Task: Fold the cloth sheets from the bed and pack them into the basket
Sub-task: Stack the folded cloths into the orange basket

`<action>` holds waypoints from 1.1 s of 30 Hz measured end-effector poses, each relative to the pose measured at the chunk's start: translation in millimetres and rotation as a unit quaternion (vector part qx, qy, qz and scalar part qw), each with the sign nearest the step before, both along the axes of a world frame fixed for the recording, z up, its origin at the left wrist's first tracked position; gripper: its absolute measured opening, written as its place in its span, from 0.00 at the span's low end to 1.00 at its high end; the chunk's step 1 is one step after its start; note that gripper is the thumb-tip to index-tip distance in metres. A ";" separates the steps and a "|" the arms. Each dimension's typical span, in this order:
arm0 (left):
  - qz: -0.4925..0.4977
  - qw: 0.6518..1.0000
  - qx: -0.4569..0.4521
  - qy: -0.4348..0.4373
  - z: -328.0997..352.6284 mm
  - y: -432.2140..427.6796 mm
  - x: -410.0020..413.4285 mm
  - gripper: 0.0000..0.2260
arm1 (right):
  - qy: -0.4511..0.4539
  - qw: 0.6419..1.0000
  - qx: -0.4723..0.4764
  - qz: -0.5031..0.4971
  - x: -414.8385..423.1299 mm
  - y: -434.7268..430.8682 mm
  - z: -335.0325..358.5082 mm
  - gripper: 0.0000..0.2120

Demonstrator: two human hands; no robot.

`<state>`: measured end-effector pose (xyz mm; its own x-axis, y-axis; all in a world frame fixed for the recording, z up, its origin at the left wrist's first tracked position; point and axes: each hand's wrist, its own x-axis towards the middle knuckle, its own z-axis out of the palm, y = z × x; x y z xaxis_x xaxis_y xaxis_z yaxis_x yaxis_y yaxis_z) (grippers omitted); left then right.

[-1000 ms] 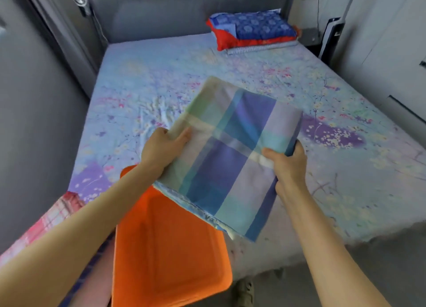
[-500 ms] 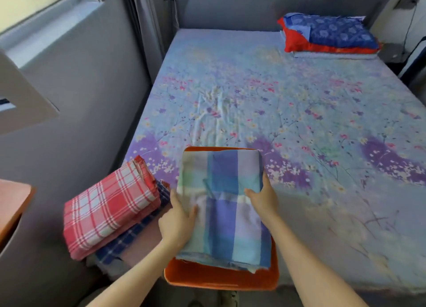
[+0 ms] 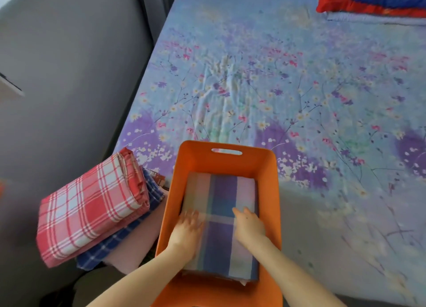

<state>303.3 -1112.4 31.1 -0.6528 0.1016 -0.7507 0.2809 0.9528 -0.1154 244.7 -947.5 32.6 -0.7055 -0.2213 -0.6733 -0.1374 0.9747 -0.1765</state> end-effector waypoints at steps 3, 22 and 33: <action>0.059 0.996 0.065 0.028 0.2 4.1 -7.7 0.30 | 0.008 0.999 -0.038 -0.021 -9.6 -9.2 -2.7 0.22; 0.893 0.348 0.214 0.188 27.8 -260.8 120.2 0.30 | -0.037 0.965 -0.227 -0.122 -4.7 -245.0 49.1 0.22; 0.895 0.261 0.362 0.010 21.1 -303.8 123.4 0.28 | -0.048 0.940 -0.189 -0.281 -6.9 -271.3 41.1 0.25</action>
<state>426.8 -1416.2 52.2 -0.1439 -0.2696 -0.9522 -0.6822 -0.6699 0.2928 237.8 -1218.8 73.6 -0.7227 -0.0674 -0.6878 0.4145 0.7541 -0.5094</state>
